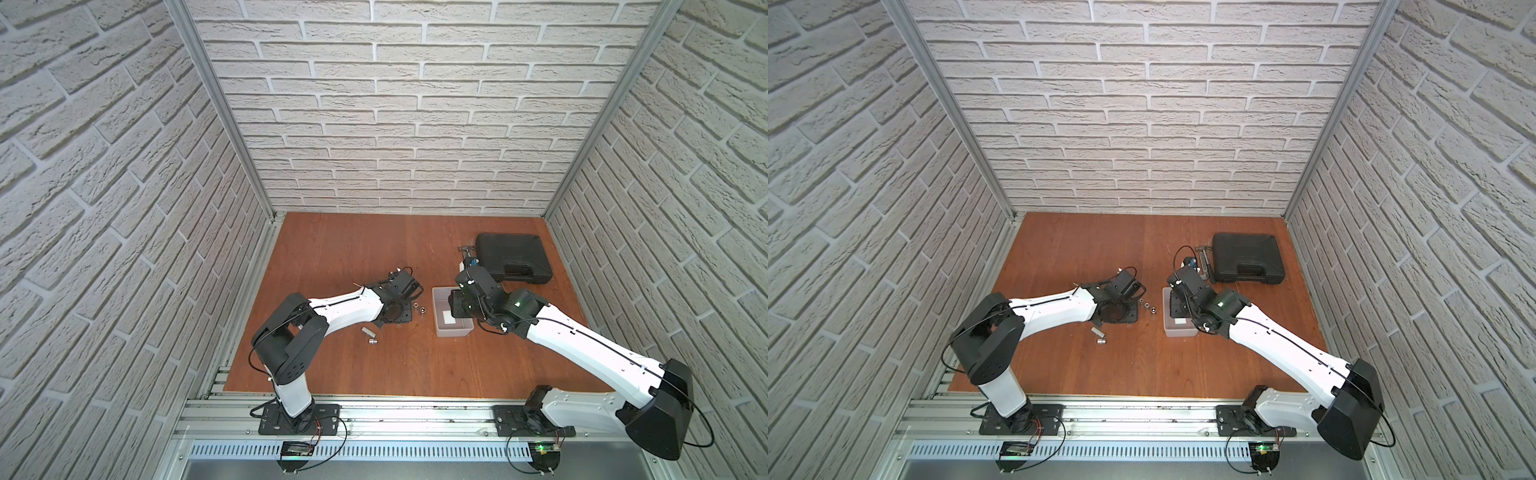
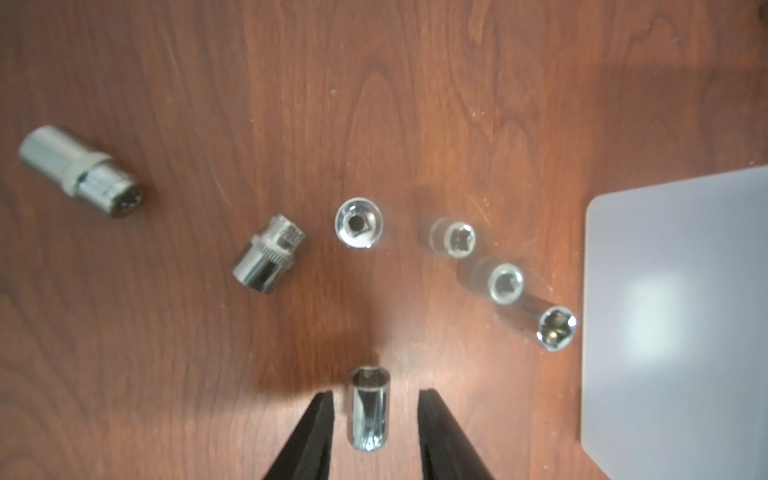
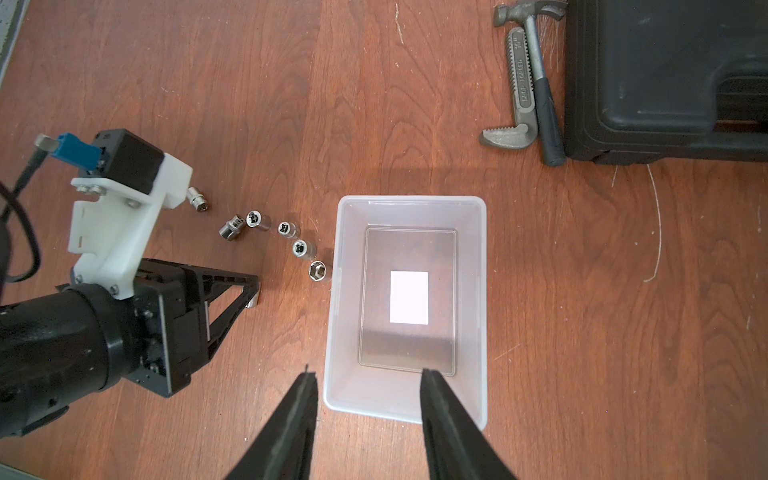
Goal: Put the socket on the desktop into the storage box
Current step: Pick up the socket head at the center of the board.
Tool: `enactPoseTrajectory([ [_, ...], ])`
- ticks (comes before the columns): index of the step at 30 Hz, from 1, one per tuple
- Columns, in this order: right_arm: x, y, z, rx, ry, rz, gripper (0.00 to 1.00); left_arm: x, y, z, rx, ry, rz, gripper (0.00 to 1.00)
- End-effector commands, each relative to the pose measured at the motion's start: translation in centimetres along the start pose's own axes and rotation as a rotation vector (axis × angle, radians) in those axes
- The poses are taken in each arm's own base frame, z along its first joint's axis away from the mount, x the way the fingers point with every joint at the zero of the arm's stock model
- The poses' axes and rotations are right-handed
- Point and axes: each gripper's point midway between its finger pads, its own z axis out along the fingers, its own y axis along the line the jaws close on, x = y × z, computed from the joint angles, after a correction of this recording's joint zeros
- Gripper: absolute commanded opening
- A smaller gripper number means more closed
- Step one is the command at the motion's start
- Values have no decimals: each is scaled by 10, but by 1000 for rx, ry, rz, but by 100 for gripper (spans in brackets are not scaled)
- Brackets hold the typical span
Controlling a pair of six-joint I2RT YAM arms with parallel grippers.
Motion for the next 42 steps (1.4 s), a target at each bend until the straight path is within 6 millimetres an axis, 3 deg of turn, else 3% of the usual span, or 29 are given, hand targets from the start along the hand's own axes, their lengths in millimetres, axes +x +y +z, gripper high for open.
enactPoseTrajectory([
  [1, -6, 2, -1, -12, -37, 2, 47, 1, 0, 5, -31, 17, 8, 38],
  [9, -7, -10, -4, 19, -64, 25, 47, 4, 3, 7, -54, 28, 14, 35],
  [35, -11, -18, -20, -10, -138, 75, 46, 16, 4, 15, -95, 54, 53, 29],
  [42, -12, -18, -22, -11, -141, 72, 46, 18, 8, 14, -113, 58, 59, 21],
])
